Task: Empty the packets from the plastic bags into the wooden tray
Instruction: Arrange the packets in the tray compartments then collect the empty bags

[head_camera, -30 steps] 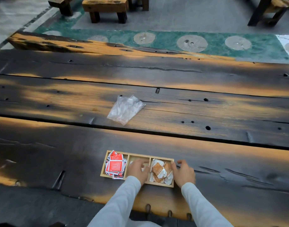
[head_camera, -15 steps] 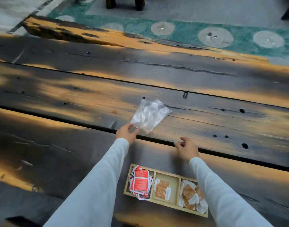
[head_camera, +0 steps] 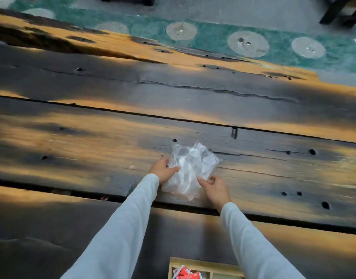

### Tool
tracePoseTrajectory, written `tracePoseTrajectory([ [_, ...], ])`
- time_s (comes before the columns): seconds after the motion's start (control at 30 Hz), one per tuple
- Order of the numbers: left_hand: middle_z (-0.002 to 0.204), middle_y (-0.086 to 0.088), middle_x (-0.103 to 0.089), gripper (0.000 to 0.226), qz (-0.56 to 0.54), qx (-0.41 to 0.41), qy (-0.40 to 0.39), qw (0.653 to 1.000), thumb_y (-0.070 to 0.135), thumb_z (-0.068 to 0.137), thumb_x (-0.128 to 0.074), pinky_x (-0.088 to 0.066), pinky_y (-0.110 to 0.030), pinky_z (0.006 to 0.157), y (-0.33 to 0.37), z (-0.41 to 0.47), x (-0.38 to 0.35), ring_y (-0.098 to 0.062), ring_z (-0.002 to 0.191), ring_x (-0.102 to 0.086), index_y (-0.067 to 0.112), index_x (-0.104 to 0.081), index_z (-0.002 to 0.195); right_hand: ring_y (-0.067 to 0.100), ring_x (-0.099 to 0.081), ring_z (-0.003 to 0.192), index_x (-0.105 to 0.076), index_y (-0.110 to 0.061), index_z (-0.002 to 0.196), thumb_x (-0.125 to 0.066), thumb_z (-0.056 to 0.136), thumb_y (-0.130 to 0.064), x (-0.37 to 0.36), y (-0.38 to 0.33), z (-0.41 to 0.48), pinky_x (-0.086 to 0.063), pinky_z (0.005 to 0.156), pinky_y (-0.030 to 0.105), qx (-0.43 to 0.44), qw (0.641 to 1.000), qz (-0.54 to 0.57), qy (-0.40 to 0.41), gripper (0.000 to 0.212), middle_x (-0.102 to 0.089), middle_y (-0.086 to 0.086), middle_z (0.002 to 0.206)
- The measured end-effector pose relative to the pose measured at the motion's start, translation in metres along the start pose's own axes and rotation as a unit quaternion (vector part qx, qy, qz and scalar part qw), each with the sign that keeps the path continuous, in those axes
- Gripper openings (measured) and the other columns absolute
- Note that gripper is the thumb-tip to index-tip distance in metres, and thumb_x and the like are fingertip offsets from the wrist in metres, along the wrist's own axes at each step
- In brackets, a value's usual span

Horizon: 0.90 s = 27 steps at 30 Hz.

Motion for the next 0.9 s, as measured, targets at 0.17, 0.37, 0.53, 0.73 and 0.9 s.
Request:
tracePoseTrajectory([
  [0.17, 0.109, -0.004, -0.072, 0.043, -0.107, 0.008, -0.049, 0.993, 0.026, 0.08, -0.077, -0.058, -0.038, 0.089, -0.003, 0.01, -0.006, -0.02, 0.094, -0.071, 0.017, -0.062, 0.119, 0.023, -0.076, 0.095, -0.068, -0.017, 0.115, -0.084, 0.07, -0.047, -0.011, 0.003, 0.008, -0.06, 0.093, 0.044, -0.012, 0.994, 0.108, 0.002, 0.056, -0.078, 0.002, 0.103],
  [0.37, 0.12, 0.0, -0.067, 0.062, -0.222, -0.014, -0.086, 0.971, 0.028, 0.074, -0.084, -0.055, -0.032, 0.091, -0.013, -0.011, 0.003, -0.018, 0.104, -0.068, 0.015, -0.056, 0.128, 0.027, -0.077, 0.101, -0.068, -0.008, 0.118, -0.089, 0.075, -0.033, -0.005, 0.003, -0.004, -0.06, 0.093, 0.043, -0.015, 0.968, 0.239, -0.068, 0.054, -0.079, 0.011, 0.112],
  [0.53, 0.111, -0.009, -0.075, 0.05, -0.269, -0.059, -0.112, 0.955, 0.013, 0.069, -0.087, -0.056, -0.048, 0.095, -0.013, -0.039, -0.006, -0.027, 0.102, -0.073, 0.011, -0.065, 0.114, 0.028, -0.077, 0.102, -0.06, -0.01, 0.129, -0.089, 0.077, -0.026, 0.012, 0.002, -0.026, -0.059, 0.097, 0.047, 0.028, 0.965, 0.245, -0.085, 0.062, -0.079, 0.013, 0.113],
  [0.73, 0.107, -0.015, -0.076, 0.043, -0.296, -0.078, -0.138, 0.942, 0.008, 0.075, -0.082, -0.057, -0.05, 0.091, 0.007, -0.084, -0.029, -0.034, 0.099, -0.073, 0.006, -0.065, 0.115, 0.028, -0.078, 0.099, -0.069, -0.007, 0.121, -0.066, 0.097, -0.011, 0.055, 0.014, -0.07, -0.061, 0.086, 0.039, 0.096, 0.966, 0.224, -0.089, 0.024, -0.081, 0.012, 0.106],
  [0.9, 0.108, -0.022, -0.074, 0.033, -0.304, -0.093, -0.163, 0.934, 0.011, 0.078, -0.08, -0.058, -0.05, 0.087, 0.025, -0.129, -0.065, -0.039, 0.097, -0.072, 0.0, -0.069, 0.107, 0.03, -0.078, 0.098, -0.073, -0.003, 0.111, -0.062, 0.1, -0.013, 0.097, 0.043, -0.114, -0.063, 0.082, 0.034, 0.13, 0.961, 0.24, -0.042, 0.018, -0.081, 0.014, 0.102],
])
Point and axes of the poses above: each hand's wrist, its own z-axis towards the middle knuckle, its own x-axis out of the back of the hand, y = z × x, the point moved 1 cm from there along z, towards the middle knuckle
